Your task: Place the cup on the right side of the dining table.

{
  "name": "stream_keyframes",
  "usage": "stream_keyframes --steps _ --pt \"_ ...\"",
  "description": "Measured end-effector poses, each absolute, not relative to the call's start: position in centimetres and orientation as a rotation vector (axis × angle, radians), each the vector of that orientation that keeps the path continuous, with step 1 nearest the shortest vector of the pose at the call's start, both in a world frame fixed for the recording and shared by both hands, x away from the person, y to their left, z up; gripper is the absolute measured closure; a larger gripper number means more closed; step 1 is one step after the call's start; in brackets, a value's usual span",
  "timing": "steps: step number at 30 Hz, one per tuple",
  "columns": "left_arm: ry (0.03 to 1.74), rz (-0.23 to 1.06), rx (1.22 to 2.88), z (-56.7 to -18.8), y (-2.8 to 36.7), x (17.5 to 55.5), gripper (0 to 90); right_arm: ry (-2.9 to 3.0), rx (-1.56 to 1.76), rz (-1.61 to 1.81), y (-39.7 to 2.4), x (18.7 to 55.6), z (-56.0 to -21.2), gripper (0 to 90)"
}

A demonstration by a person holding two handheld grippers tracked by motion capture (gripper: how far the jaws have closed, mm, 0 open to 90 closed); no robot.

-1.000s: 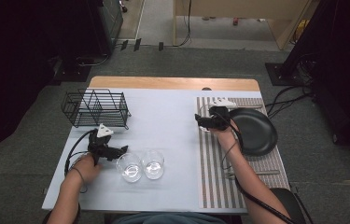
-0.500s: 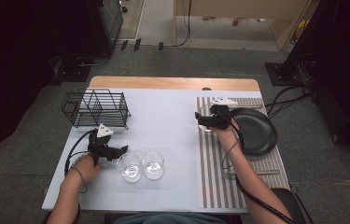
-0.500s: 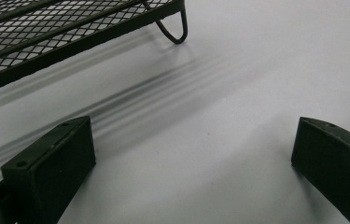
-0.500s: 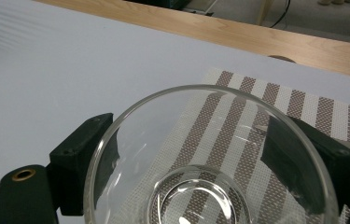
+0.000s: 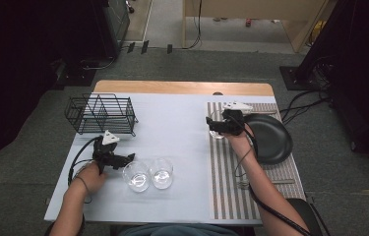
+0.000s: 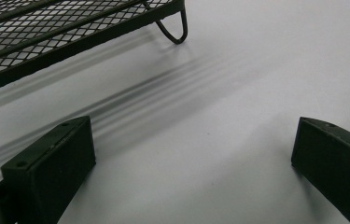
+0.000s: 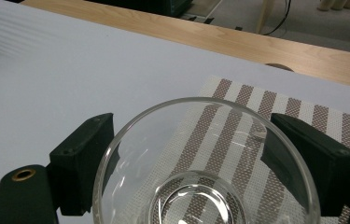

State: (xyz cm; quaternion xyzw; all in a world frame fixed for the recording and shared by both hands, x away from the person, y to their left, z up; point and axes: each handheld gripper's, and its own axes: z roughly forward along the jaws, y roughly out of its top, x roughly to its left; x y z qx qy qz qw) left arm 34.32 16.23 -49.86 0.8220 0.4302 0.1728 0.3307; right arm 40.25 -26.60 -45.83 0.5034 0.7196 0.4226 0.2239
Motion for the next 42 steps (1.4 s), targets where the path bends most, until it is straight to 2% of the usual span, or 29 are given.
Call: stream_keyframes --steps 42 --pt "1.124 0.452 2.149 -49.9 16.2 34.3 0.0 2.010 1.356 1.117 -26.7 39.7 -44.0 16.6"
